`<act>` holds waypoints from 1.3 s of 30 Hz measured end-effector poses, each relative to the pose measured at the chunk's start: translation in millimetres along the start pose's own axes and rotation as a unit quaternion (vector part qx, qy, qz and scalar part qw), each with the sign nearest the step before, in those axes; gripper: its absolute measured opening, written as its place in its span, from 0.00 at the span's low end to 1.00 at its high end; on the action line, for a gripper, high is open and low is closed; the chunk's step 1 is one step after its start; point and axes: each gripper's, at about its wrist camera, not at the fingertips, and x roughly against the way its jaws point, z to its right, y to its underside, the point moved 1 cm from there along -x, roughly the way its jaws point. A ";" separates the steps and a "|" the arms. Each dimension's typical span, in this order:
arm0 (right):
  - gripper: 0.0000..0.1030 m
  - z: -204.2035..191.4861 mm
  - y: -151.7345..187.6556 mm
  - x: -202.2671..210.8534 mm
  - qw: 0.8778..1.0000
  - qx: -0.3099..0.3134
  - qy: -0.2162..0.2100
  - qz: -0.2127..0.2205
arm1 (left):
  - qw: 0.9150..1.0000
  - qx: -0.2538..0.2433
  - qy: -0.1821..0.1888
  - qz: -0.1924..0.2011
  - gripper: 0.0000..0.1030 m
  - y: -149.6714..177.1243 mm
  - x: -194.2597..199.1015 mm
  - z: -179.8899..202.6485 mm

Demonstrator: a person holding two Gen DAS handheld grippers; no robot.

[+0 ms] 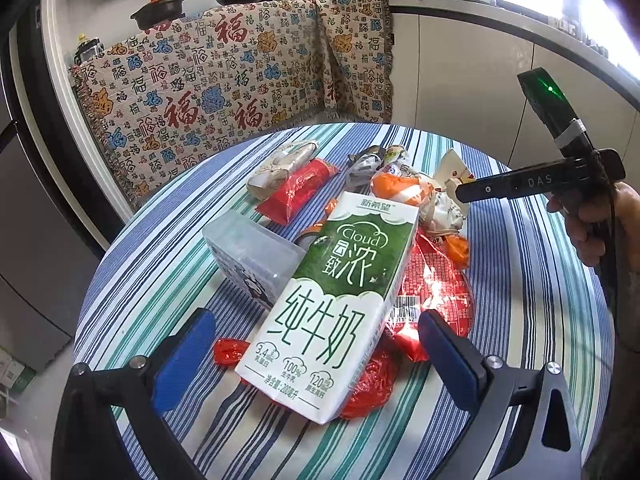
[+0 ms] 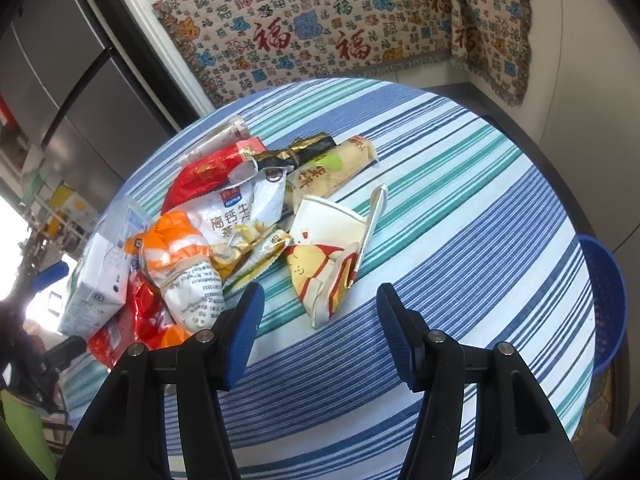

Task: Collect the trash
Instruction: 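Grasp the white-and-red paper cup with the right gripper, then carry the paper cup to the blue wastebasket and open the right gripper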

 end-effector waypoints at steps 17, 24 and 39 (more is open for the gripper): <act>0.60 -5.0 -2.6 1.4 1.000 0.002 0.018 0.007 | 0.999 -0.006 -0.037 0.002 1.00 -6.2 -0.1 -10.3; 0.60 -2.3 -1.5 -2.2 1.000 -0.009 0.022 0.008 | 1.000 0.002 -0.007 -0.008 0.65 -7.8 -0.3 -10.2; 0.06 9.9 2.0 31.4 0.999 -0.003 -0.006 0.041 | 0.992 0.117 -0.048 0.025 0.53 -6.3 36.8 -9.1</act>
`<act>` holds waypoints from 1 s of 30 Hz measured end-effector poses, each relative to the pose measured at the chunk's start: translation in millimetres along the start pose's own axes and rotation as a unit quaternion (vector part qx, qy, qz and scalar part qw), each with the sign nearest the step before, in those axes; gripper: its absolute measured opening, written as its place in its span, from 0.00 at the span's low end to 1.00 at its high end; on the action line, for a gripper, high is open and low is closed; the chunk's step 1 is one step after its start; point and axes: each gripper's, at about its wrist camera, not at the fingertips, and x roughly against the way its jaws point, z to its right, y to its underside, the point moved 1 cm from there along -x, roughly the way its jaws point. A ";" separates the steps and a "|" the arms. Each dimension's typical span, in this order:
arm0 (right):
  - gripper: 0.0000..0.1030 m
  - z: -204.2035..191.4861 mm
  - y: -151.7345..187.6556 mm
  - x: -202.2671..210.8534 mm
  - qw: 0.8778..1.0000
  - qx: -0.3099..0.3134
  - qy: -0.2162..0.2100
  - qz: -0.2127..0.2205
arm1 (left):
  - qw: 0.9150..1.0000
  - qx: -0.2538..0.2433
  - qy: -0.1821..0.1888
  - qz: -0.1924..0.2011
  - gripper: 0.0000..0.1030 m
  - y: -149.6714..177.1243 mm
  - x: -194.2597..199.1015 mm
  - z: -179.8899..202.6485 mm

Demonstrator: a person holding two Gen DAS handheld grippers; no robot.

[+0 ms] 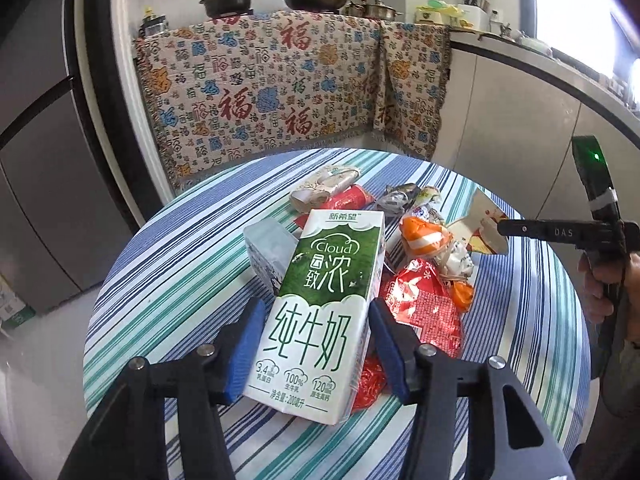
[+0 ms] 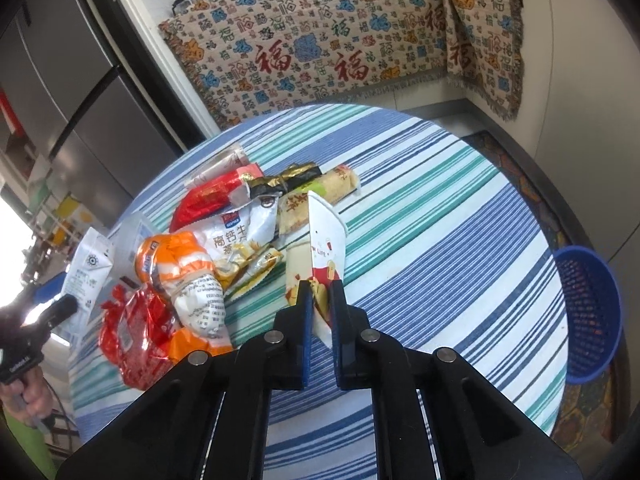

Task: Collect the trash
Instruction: 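Carry the paper cup to the blue wastebasket and open the right gripper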

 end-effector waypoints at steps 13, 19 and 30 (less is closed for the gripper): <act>0.06 40.7 0.3 72.5 0.999 0.026 0.005 0.038 | 0.994 0.103 -0.033 0.007 0.53 -11.4 17.1 76.5; 0.06 96.4 4.9 103.3 0.998 0.016 0.040 0.041 | 0.996 0.089 0.003 0.014 0.53 -31.4 -5.4 153.8; 0.06 235.6 1.8 117.1 0.989 -0.023 0.145 0.002 | 0.993 0.041 0.105 -0.024 0.53 -78.9 -96.8 316.2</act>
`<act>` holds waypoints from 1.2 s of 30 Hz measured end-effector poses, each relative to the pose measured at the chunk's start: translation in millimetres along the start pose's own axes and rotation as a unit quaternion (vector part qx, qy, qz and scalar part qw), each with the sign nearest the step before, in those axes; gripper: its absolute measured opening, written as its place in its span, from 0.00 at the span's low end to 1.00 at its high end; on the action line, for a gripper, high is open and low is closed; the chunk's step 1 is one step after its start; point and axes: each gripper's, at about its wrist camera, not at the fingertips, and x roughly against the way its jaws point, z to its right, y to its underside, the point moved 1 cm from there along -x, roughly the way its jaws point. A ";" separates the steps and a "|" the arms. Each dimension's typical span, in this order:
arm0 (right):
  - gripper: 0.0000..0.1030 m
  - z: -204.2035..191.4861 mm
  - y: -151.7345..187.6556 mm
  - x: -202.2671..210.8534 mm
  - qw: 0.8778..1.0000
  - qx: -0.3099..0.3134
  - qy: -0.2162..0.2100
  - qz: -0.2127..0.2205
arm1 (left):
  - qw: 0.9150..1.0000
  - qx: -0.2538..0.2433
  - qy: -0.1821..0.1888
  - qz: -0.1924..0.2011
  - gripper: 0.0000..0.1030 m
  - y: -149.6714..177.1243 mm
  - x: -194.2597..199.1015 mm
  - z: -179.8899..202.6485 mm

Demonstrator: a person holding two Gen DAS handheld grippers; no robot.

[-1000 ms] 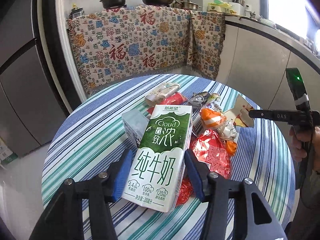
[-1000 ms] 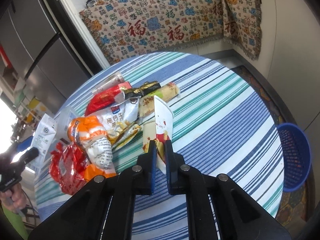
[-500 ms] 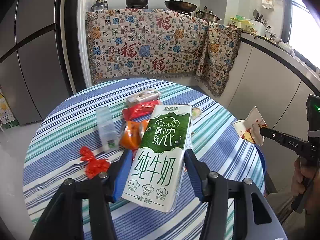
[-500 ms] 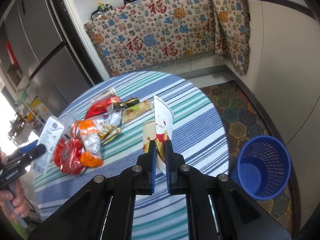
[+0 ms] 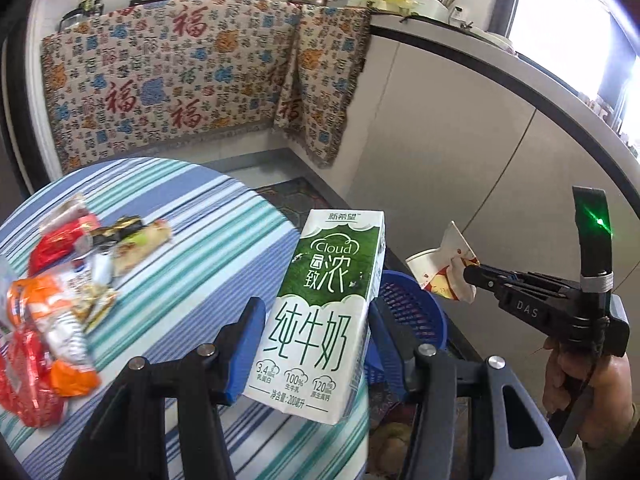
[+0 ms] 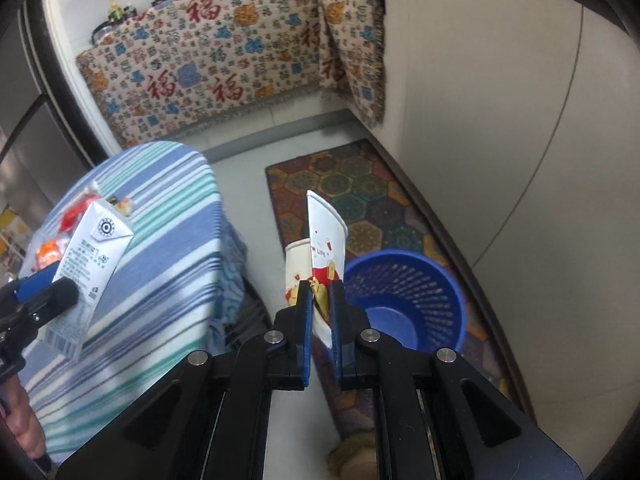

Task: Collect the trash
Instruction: 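Carry the paper cup to the blue wastebasket and open the right gripper, then return both tools to the table toward the red plastic bag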

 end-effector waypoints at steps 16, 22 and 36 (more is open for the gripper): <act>0.07 137.0 2.1 -84.0 0.991 -0.104 -0.005 -0.089 | 0.996 -0.005 0.031 -0.081 0.53 1.2 -163.1 87.4; 0.09 148.0 -0.1 -95.9 0.990 -0.115 -0.018 -0.084 | 0.995 -0.015 0.025 -0.098 0.54 8.9 -197.4 103.5; 0.79 134.2 -16.1 -5.4 0.982 -0.085 0.116 0.124 | 0.997 0.023 0.041 -0.059 0.70 -5.5 -162.7 91.7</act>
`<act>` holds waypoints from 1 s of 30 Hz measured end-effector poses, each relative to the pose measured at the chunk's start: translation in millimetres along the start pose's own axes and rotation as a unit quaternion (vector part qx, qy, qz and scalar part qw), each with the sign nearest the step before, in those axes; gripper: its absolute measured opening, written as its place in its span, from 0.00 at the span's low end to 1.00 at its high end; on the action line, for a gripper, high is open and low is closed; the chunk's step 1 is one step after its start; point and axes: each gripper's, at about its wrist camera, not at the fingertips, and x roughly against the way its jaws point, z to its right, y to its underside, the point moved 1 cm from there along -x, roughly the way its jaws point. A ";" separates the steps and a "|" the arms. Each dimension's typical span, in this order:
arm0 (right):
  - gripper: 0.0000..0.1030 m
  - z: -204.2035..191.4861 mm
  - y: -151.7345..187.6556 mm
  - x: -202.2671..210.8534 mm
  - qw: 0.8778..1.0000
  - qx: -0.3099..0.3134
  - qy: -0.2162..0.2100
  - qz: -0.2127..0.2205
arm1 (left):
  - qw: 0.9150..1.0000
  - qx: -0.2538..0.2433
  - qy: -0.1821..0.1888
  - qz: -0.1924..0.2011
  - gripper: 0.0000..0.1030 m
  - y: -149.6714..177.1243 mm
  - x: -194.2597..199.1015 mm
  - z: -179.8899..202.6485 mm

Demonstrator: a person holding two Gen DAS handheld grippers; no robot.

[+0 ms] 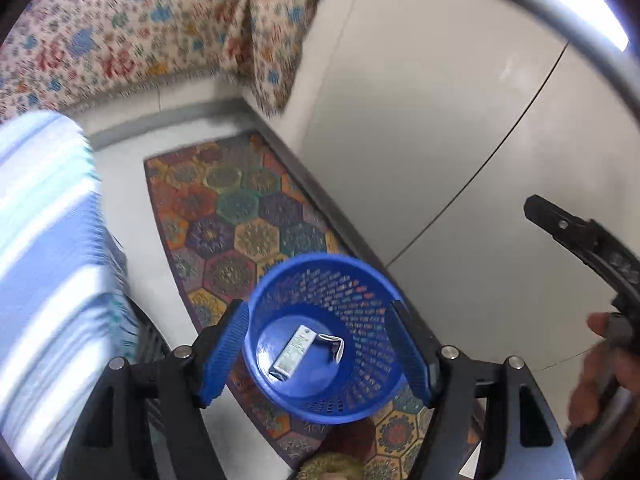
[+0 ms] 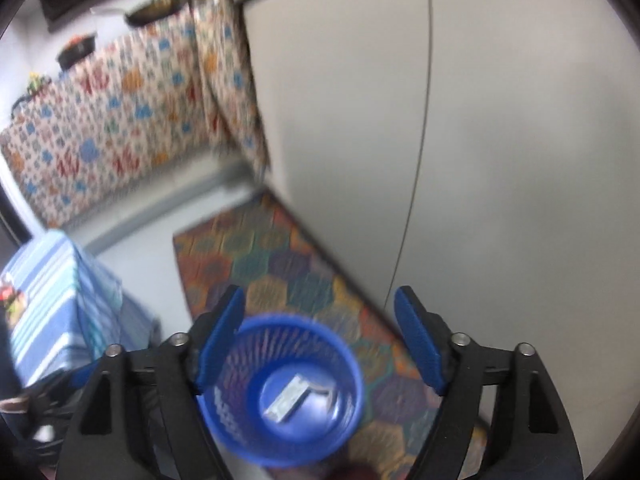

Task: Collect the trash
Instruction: 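Return both tools to the table toward the red plastic bag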

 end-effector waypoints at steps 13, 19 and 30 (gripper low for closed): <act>0.89 -125.5 15.6 116.5 0.981 0.082 -0.087 0.155 | 0.988 0.006 -0.132 0.077 0.71 101.2 212.0 -103.3; 0.89 -255.7 80.2 126.5 0.955 0.185 -0.221 0.073 | 0.969 0.066 -0.231 0.061 0.71 175.3 256.6 -204.0; 0.85 -397.7 194.5 110.9 0.889 0.336 -0.305 -0.064 | 0.929 0.173 -0.322 0.050 0.79 218.3 293.8 -325.6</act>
